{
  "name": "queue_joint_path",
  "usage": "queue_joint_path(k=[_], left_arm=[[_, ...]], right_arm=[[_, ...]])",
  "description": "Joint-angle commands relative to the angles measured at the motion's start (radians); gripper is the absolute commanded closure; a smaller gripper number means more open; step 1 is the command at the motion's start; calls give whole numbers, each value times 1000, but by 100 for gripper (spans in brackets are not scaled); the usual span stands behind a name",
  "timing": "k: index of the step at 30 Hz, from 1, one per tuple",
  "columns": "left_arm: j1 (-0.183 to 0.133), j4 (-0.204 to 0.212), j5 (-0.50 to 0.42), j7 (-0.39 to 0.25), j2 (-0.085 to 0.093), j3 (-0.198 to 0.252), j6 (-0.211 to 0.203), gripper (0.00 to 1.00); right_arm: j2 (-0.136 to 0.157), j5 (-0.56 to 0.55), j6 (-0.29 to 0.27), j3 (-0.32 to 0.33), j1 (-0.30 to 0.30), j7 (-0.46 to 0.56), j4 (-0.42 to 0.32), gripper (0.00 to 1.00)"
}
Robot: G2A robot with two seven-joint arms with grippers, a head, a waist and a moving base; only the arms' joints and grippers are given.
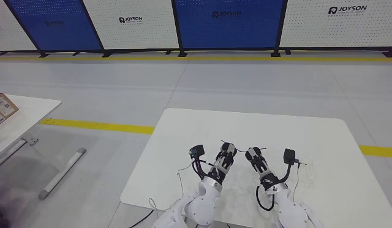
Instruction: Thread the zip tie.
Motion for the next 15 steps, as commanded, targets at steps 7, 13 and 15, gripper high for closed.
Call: queue_joint_path(k=[7, 13, 15], left_arm=[[3, -1, 7, -12, -4, -2, 3, 78], [4, 1, 13, -33, -6, -5, 9, 71], [5, 3, 19, -36, -7, -4, 10, 73]], right_arm=[[-5, -11, 3, 5, -3, 4, -1, 100], [-8, -20, 6, 9, -6, 7, -3, 100], [-10, -21, 5, 11, -7, 6, -3, 100]])
